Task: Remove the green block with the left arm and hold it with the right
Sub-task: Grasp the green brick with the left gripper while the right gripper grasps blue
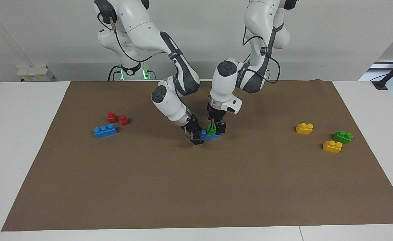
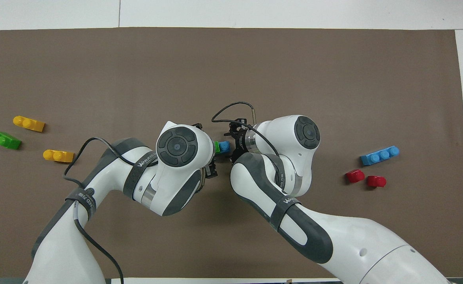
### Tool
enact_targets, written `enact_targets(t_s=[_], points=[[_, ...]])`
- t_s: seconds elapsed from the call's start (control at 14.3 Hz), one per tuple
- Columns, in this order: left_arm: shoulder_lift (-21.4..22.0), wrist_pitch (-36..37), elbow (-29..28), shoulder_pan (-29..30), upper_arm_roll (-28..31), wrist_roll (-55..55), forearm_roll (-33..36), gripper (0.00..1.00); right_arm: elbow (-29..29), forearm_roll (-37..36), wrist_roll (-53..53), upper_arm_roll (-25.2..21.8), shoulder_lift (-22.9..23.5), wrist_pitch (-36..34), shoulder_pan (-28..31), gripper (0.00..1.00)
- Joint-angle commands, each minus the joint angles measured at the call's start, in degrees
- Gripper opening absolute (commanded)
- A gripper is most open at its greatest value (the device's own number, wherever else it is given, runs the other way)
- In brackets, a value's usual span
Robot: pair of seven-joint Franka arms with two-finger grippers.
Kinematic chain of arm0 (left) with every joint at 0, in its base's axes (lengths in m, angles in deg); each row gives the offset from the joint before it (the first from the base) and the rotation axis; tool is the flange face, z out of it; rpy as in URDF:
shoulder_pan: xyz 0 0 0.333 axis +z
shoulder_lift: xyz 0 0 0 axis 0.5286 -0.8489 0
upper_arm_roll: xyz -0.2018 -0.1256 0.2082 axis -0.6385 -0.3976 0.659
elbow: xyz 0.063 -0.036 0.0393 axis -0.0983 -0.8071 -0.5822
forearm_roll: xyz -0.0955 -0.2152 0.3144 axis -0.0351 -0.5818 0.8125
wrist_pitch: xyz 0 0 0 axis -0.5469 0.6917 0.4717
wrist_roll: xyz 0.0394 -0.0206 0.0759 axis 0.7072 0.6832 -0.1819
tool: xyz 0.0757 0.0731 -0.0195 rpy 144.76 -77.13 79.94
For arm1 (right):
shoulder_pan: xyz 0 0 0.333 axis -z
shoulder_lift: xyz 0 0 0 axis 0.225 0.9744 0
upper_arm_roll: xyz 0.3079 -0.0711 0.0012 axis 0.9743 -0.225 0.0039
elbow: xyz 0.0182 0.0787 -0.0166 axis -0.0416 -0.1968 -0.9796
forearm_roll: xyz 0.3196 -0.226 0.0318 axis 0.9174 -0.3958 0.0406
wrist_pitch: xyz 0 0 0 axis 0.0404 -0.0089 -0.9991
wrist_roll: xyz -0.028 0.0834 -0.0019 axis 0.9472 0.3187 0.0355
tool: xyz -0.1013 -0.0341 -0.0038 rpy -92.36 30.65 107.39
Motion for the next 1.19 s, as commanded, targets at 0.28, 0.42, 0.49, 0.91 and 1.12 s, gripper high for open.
enact_targets(t_s=[0.28, 0.42, 0.49, 0.91, 1.12], points=[[-0.3, 1.6, 0.0, -1.1, 1.1, 0.3, 0.9, 0.99, -0.7, 1.4, 0.9, -0.1, -0.1, 1.8, -0.6, 0.0], [-0.2, 2.1, 0.0, -1.1, 1.0, 0.3, 1.7, 0.99, -0.7, 1.4, 0.9, -0.1, -0.1, 1.8, -0.5, 0.0], [-0.2, 2.6, 0.0, -1.1, 1.0, 0.4, 1.7, 0.99, -0.7, 1.4, 1.2, -0.1, -0.1, 1.8, -0.5, 0.0], [-0.2, 2.3, 0.1, -1.2, 0.9, 1.2, 2.5, 0.09, -0.6, 1.4, 1.8, -0.1, -0.1, 1.8, -0.4, 0.0], [-0.2, 1.9, 0.3, -1.3, 0.8, 2.9, 2.4, 0.0, -0.6, 1.4, 1.8, -0.1, -0.1, 1.8, -0.4, 0.0]])
